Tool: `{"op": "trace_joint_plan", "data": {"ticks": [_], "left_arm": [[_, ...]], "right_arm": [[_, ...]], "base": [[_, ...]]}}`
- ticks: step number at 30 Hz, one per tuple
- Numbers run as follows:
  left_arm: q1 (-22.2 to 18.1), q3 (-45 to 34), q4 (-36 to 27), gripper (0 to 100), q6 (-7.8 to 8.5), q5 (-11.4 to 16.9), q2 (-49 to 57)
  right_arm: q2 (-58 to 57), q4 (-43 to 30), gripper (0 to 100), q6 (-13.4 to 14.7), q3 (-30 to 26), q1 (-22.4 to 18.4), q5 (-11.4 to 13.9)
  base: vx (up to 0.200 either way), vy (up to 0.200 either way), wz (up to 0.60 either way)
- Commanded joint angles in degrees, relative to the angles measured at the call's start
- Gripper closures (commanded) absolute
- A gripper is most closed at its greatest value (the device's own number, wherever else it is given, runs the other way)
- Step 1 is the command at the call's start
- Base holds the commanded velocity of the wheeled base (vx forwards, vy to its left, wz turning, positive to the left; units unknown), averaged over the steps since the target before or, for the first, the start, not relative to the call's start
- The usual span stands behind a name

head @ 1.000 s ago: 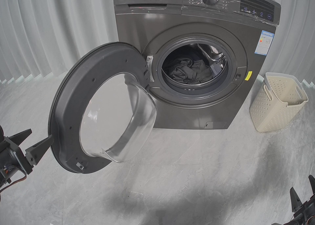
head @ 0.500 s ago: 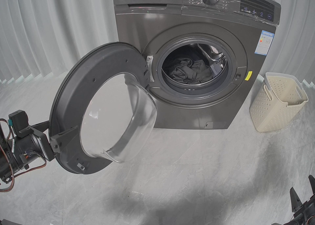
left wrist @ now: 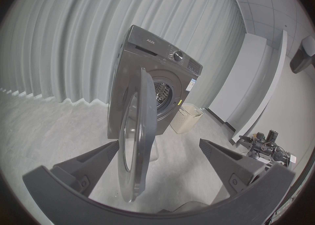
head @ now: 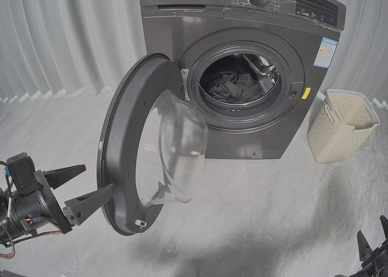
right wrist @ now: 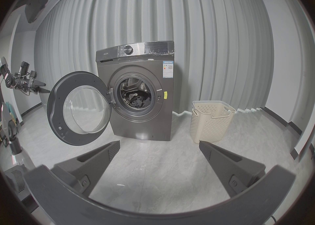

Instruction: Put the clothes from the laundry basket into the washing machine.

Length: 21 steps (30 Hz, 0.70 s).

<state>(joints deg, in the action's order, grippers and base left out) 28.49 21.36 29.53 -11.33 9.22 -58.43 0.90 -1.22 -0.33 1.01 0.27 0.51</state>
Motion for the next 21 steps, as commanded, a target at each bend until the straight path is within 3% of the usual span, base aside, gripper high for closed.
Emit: {"op": "trace_joint_plan", "data": {"ticks": [1, 3, 4, 5, 8, 10, 20, 21], "left_arm": [[-0.80, -1.14, -0.08, 0, -0.19, -0.43, 4.11], [-0.80, -1.14, -0.08, 0, -0.19, -0.43, 4.11], [-6.25, -1.49, 0.01, 0, -0.01, -0.51, 4.64], [-8.45, -1.49, 0.01, 0, 0.34, -0.51, 4.46], [-13.99, -1.49, 0.01, 0, 0.78, -0.34, 3.23], [-15.57, -1.49, 0.09, 0, 0.78, -0.43, 1.21], [-16.18, -0.70, 1.06, 0, 0.95, -0.60, -6.61], [-15.75, -0.44, 1.15, 0, 1.57, -0.60, -7.58]], "right_arm": [[-0.37, -0.01, 0, -0.02, -0.57, 0.08, 0.02], [-0.37, -0.01, 0, -0.02, -0.57, 0.08, 0.02], [-0.37, -0.01, 0, -0.02, -0.57, 0.00, 0.02], [-0.37, -0.01, 0, -0.02, -0.57, 0.00, 0.02], [-0.37, -0.01, 0, -0.02, -0.57, 0.08, 0.02], [-0.37, -0.01, 0, -0.02, -0.57, 0.00, 0.02], [-0.37, -0.01, 0, -0.02, -0.57, 0.00, 0.02], [-0.37, -0.01, 0, -0.02, -0.57, 0.00, 0.02]], "base": [[0.000, 0.000, 0.00], [0.000, 0.000, 0.00], [0.000, 0.000, 0.00], [0.000, 0.000, 0.00], [0.000, 0.000, 0.00], [0.000, 0.000, 0.00], [0.000, 0.000, 0.00], [0.000, 0.000, 0.00]]}}
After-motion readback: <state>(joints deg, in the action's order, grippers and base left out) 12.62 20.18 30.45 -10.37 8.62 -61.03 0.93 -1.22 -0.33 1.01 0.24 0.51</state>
